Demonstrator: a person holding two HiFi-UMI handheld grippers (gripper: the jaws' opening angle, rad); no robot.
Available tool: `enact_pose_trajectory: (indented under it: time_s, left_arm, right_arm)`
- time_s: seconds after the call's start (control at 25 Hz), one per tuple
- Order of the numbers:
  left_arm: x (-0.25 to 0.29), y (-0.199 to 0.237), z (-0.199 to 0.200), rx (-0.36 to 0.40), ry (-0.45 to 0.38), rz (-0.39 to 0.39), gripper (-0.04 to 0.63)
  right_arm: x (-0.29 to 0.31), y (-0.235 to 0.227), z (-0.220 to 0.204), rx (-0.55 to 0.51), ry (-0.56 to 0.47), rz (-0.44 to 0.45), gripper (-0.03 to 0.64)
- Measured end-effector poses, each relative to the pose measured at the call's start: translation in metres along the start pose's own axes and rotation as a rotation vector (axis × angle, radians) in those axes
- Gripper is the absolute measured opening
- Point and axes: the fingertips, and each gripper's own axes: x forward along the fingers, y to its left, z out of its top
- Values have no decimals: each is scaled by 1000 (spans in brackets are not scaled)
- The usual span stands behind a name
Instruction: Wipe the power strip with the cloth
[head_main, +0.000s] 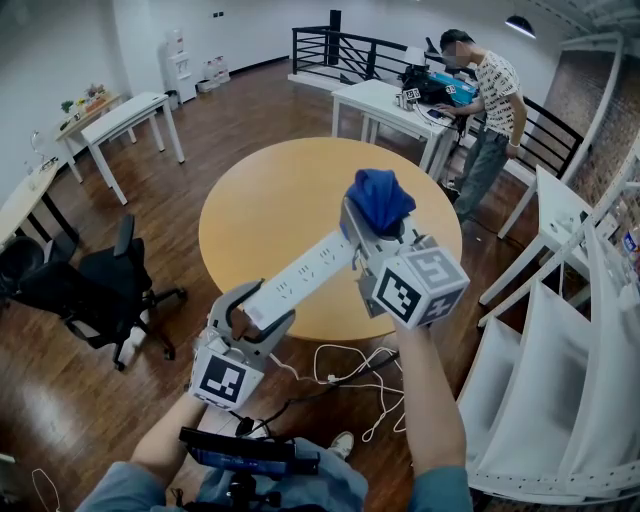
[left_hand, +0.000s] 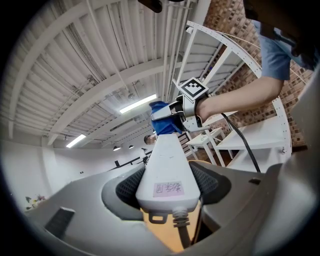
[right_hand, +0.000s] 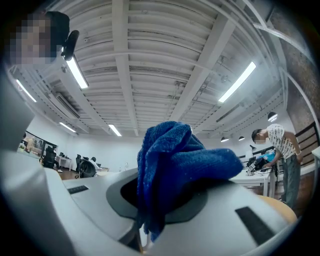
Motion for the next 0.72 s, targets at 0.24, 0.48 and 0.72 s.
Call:
enact_pose_trajectory:
  time_s: [0.24, 0.48, 0.72]
  left_arm:
    - [0, 7, 1, -27, -6, 10, 287]
    - [1, 16, 1, -87, -18, 27, 285]
    - [-1, 26, 1, -122, -18, 41, 285]
  right_arm:
    - [-8, 3, -2, 17, -11, 1, 66]
    - [-22, -2, -4, 32, -37, -13, 64]
    - [-26, 5, -11, 45, -31, -10, 64]
